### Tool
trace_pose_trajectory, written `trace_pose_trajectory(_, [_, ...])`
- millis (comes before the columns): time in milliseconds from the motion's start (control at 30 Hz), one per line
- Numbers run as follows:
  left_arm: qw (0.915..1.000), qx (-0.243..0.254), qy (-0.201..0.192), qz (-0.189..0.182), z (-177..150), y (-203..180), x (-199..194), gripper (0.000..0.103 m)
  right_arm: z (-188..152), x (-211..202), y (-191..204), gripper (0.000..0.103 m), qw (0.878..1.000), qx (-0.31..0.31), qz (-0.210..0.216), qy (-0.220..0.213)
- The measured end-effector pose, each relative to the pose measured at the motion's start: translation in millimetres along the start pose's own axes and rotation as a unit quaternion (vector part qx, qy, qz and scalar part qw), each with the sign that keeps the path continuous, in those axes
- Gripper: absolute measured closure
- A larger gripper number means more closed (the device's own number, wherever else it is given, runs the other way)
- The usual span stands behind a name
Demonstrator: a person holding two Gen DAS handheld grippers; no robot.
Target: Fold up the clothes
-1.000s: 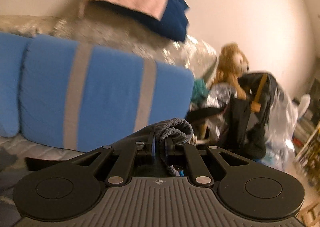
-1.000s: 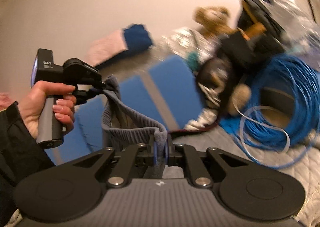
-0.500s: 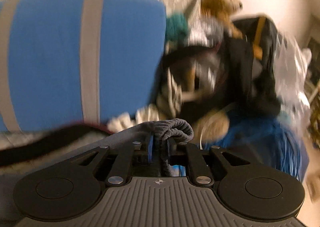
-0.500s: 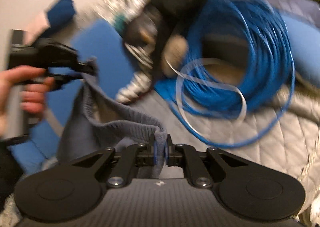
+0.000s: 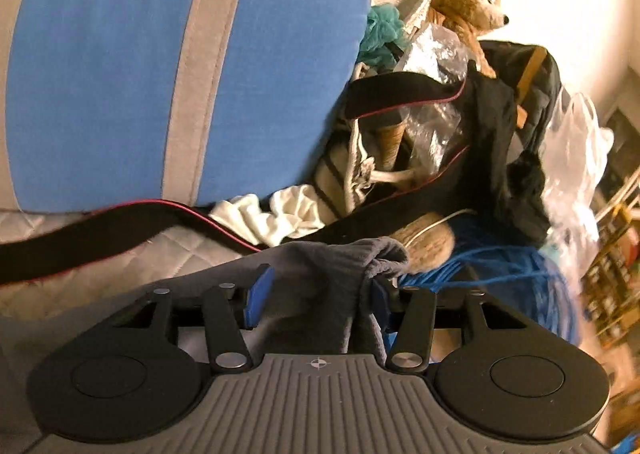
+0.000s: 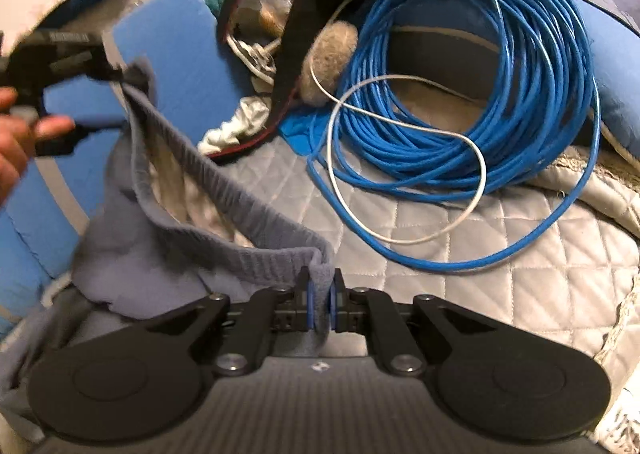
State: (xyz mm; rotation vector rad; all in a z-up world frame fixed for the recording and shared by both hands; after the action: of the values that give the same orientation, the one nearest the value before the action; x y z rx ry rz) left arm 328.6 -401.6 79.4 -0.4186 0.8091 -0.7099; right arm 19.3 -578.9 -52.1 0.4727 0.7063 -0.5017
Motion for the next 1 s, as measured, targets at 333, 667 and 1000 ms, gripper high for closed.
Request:
trace_pose_trajectory(333, [0.9973,0.056,-0.046,0.005,3,-13,-31,0.024,-7,10,-17,0.095,0.999,0.026,0.005,0.037])
trace_pose_trajectory(667, [0.9884,0.143,0.010,0.050,-74,28,-105,0.024,2,-2,-13,0.095,0.999,0.017,0.010,0.044])
trace_pose_trajectory(1000, [0.9814,0.173,-0.001,0.083,-149,68,-220,0.022,-2,-28,32,0.046,0.987,-0.141,0.009,-0.075])
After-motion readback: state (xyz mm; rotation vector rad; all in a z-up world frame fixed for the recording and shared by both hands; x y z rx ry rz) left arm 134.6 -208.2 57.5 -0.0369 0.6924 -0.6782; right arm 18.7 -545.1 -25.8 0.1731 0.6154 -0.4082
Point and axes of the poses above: each gripper's, at about its wrist camera, not at the fingertips, and x roughly the way its jaws point, y to its left, z to its top, the point moved 2 cm from there along x, roughly the way its jaws point, and after that the axes turned 12 degrees about -z, right-handed, at the moved point
